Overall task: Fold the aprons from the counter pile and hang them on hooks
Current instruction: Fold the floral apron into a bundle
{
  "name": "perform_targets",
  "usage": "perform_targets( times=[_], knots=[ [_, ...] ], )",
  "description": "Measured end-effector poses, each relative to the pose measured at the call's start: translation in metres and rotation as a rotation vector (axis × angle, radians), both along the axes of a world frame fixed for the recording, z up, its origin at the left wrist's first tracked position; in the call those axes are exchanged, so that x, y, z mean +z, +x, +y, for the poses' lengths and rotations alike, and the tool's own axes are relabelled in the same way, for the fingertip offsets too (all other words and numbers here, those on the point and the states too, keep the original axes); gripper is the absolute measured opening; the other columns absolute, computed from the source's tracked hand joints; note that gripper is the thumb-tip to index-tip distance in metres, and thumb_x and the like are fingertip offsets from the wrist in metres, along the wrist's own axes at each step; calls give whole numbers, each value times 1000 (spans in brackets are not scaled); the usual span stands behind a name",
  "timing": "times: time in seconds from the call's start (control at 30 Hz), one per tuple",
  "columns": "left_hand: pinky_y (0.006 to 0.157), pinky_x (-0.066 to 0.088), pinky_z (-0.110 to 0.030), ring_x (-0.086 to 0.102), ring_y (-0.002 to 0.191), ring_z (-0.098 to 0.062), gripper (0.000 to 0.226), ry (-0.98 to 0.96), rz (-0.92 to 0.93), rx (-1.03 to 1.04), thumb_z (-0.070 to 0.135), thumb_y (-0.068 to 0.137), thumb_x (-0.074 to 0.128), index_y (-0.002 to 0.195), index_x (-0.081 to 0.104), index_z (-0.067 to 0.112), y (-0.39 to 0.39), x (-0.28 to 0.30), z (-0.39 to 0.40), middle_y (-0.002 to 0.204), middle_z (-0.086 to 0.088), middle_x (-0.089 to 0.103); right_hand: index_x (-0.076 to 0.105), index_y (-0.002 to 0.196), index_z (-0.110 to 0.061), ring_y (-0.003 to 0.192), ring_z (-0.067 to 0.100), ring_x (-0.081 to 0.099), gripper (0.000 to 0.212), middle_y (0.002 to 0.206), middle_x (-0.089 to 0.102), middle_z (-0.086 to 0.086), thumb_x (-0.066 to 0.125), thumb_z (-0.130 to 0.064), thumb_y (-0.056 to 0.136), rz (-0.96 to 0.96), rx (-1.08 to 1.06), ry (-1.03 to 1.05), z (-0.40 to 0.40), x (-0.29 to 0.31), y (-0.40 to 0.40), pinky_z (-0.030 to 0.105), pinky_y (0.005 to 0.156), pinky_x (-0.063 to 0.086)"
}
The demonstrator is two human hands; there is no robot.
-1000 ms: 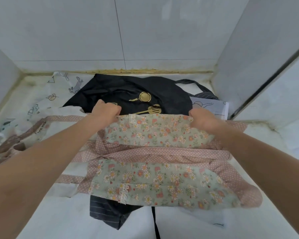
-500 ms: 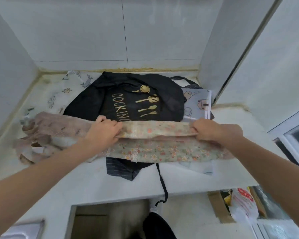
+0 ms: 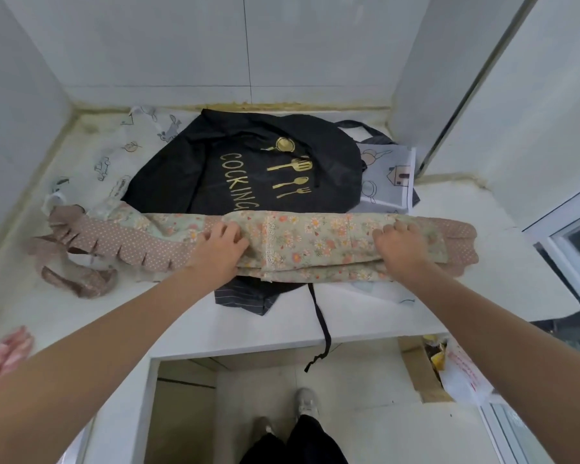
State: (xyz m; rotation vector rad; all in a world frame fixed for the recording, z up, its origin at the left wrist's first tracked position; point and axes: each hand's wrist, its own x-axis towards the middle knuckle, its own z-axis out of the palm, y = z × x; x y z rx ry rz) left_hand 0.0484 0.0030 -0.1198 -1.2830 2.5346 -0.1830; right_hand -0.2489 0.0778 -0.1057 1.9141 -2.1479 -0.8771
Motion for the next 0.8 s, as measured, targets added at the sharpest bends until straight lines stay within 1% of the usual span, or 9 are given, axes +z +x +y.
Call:
perform_targets(
  times=[0.17,0.33,0.43,0.5,0.57,0.6,0.63,0.7,0.8],
  knots=[
    [101,35,-40,24,129,-29,32,92,-118,31,25,90,56,121,56,19,-10,2,-2,136,-8,28,41,130,-12,121,27,46,47,127,54,8,57,-13,86,27,-21,47,3,-12,5,43,103,33],
    [100,36,-39,23,130,-32,31,213,-247,-13,18,89,55,120,58,16,-10,-5,-3,137,-11,28,35,134,-12,126,27,42,54,133,51,7,59,-14,85,2,-61,112,11,-32,5,45,104,31],
    [90,44,-32,42,111,-26,12,401,-193,-9,22,83,56,90,59,11,-15,8,-9,108,-8,46,33,136,-11,131,27,37,55,137,47,9,58,-12,86,-60,-83,149,11,-41,2,46,108,27],
    [75,47,-30,52,89,-20,17,409,33,3,28,85,54,73,52,16,-26,25,-10,92,1,54,31,137,-8,132,28,34,55,139,44,11,56,-11,88,-86,-73,172,9,-43,1,47,110,24],
    [74,43,-26,52,93,-17,13,245,313,-44,31,90,50,87,55,19,-46,32,-7,99,4,52,31,138,-7,133,29,33,53,139,44,13,53,-10,90,-113,-55,201,6,-44,-3,47,110,25],
    [83,41,-26,48,107,-18,20,173,375,-92,31,93,48,108,55,19,-58,32,-5,116,2,50,32,136,-7,132,29,34,50,137,44,13,52,-9,90,-142,-49,212,4,-45,-5,46,110,26],
    [97,37,-28,38,125,-21,37,159,376,-127,32,95,47,129,46,17,-70,26,-3,136,-1,41,35,135,-8,129,29,35,47,135,46,13,51,-9,91,-177,-46,216,2,-46,-9,44,109,29],
    [117,15,-42,3,144,-28,66,276,224,-73,41,97,42,150,12,17,-91,13,0,158,-3,4,39,130,-8,124,29,40,41,129,50,14,50,-10,91,-242,-30,235,0,-46,-12,41,106,35],
    [114,-5,-55,-22,140,-37,83,364,-3,9,55,95,34,148,-19,18,-107,-13,1,155,-4,-24,41,127,-8,120,31,44,37,125,52,15,49,-14,92,-319,-22,316,-3,-41,-17,40,100,38]
  ],
)
